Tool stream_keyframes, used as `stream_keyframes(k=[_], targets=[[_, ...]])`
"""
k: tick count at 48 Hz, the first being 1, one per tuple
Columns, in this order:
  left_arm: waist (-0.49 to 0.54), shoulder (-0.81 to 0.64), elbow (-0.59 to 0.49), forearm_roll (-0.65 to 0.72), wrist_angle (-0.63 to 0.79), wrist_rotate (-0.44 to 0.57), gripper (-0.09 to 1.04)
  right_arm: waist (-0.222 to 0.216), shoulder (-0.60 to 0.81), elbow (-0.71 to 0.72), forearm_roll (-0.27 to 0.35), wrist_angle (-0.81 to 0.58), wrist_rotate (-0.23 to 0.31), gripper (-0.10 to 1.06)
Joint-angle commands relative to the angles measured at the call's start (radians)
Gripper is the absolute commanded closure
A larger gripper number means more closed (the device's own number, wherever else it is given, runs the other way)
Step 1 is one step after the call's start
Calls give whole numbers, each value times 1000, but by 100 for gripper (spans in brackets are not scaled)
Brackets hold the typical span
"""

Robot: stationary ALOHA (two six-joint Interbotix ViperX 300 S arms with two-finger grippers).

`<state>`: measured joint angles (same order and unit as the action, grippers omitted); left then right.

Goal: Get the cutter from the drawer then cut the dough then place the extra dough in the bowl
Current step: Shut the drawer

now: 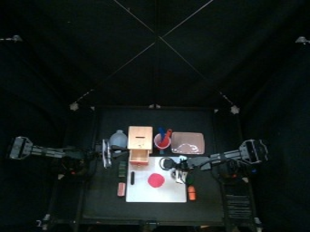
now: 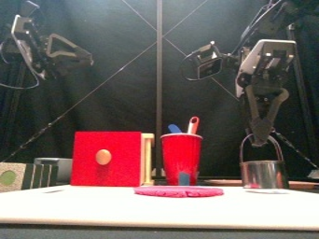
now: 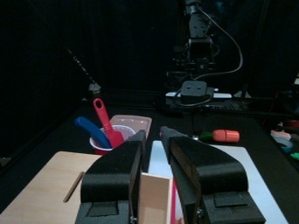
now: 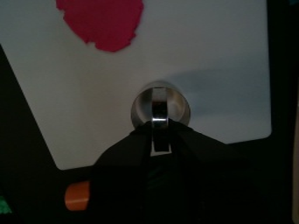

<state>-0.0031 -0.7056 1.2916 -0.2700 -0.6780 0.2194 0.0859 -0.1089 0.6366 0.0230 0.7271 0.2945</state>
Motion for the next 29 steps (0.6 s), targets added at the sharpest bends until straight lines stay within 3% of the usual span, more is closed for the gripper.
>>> stream_keyframes(k=[1,11,22,29], targets=[[14,5,-17,-3,-5,0,30,6,-18,-28,6,-6,0,20],[23,23,-15,-26,-5,2,30,6,-17,-48,-2,-12,0,0],[150,71,-60,-91,6,-8,30,-15,15,-161,-104,-94,-2,2],[295,129,-118,-331,60,-35,30,-15,91,-230,-196,-127,0,9]])
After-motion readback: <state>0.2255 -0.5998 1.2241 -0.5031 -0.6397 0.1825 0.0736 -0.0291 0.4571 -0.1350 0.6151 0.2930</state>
